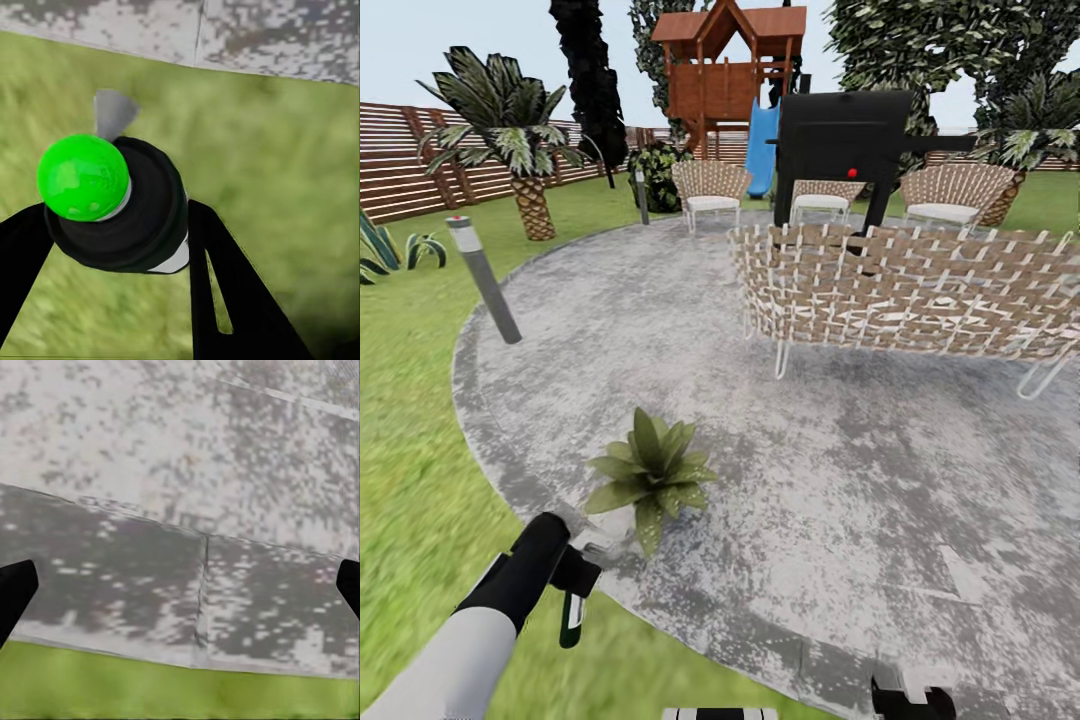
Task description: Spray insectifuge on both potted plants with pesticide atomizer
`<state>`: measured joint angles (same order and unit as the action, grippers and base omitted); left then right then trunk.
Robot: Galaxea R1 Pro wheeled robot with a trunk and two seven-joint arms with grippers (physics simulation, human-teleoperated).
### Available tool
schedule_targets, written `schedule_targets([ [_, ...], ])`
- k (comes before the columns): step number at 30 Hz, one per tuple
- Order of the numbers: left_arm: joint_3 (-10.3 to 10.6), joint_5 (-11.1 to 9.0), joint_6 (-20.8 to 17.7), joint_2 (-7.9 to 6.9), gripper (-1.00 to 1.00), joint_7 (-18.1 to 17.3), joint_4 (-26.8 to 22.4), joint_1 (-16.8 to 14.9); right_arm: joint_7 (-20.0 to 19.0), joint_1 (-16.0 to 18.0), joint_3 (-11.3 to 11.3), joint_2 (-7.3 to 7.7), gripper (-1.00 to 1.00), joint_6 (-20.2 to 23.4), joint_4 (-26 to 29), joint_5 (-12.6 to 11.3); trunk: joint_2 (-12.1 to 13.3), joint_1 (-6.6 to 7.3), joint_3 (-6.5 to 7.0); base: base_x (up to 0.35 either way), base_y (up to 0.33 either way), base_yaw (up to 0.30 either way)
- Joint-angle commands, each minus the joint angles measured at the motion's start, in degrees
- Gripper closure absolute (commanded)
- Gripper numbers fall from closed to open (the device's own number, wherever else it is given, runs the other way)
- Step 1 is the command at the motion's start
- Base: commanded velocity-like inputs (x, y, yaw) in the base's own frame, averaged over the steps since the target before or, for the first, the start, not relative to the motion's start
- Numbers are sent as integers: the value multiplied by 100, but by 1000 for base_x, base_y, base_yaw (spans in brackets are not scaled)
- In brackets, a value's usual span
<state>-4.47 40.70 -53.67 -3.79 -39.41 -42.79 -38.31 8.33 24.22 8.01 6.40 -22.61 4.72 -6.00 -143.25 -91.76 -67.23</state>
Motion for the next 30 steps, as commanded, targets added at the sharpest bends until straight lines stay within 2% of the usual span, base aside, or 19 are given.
schedule_targets([
  [1, -111, 52, -5, 1, 100, -58, -27, -1, 12, 3, 53, 5, -100, -21, -6, -54, -2, 3, -4, -141, 269, -7],
  [9, -192, 39, -3, 8, 100, -58, -94, -1, 11, 3, 52, 6, -100, -20, -7, -51, -2, 3, -4, -4, 295, -2],
  [15, -195, 34, 85, 18, 100, -58, -101, 3, 11, 3, 52, 2, -100, -21, -7, -58, -2, 3, -4, 199, 265, -12],
  [19, -195, 34, 148, 18, 100, -58, -91, 7, 11, 3, 52, 2, -100, -16, -7, -59, -2, 3, -4, 225, 227, -222],
  [24, -195, 36, 155, 11, 100, -58, -97, 8, 11, 3, 52, 2, -100, -16, -1, -59, -2, 3, -4, 70, 45, -278],
  [30, -195, 51, 156, -1, 100, -58, -100, 8, 11, 3, 52, -2, -100, -16, 0, -59, -2, 3, -4, -7, 33, -49],
])
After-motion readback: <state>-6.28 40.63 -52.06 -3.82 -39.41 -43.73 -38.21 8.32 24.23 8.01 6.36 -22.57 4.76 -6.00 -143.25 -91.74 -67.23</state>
